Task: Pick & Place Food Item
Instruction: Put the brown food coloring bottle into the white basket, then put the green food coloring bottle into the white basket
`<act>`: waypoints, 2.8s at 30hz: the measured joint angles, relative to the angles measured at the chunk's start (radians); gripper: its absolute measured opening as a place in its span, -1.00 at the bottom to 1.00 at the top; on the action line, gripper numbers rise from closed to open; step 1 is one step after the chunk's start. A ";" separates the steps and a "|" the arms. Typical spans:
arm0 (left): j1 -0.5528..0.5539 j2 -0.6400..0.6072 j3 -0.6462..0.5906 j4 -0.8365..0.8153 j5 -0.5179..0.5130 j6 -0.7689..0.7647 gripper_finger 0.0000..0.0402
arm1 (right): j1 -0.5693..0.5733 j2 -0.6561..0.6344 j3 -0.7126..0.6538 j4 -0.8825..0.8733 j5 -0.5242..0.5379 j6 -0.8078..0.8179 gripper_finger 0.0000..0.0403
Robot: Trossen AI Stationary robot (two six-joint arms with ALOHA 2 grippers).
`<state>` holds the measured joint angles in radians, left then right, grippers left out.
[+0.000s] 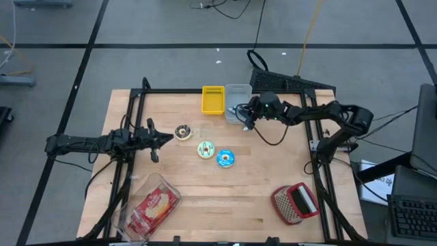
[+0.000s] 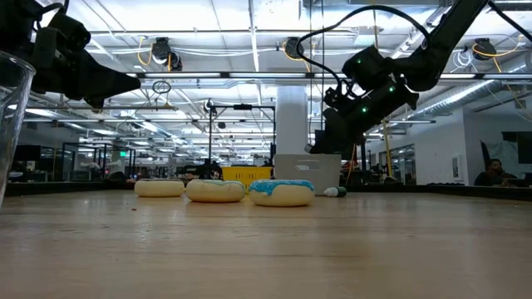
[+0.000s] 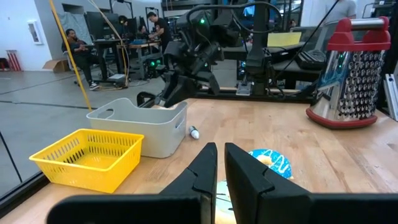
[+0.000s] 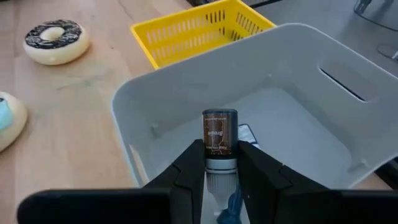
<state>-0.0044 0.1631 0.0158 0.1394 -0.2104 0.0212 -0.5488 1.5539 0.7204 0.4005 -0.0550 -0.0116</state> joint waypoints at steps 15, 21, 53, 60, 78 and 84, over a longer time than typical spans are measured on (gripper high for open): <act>0.000 0.000 0.000 0.000 0.000 0.000 -0.85 | 0.018 -0.020 0.000 -0.003 0.000 0.018 -0.15; 0.000 0.000 0.000 0.000 0.000 0.000 -0.85 | 0.077 -0.087 0.000 -0.055 -0.002 -0.094 0.04; 0.000 0.000 0.000 0.000 0.000 0.000 -0.85 | 0.112 0.064 0.002 -0.349 0.046 -0.428 -0.02; 0.000 0.000 0.000 0.000 0.000 0.000 -0.85 | 0.117 0.088 0.004 -0.371 0.009 -0.395 -0.10; 0.000 0.000 0.000 0.000 0.000 0.000 -0.85 | 0.146 0.084 0.000 -0.364 -0.110 -0.262 -0.69; 0.000 0.000 0.000 0.000 0.000 0.000 -0.85 | 0.151 0.084 0.000 -0.359 -0.107 -0.176 -0.76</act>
<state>-0.0044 0.1632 0.0158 0.1390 -0.2104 0.0215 -0.3979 1.6382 0.7200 0.0410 -0.1621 -0.1881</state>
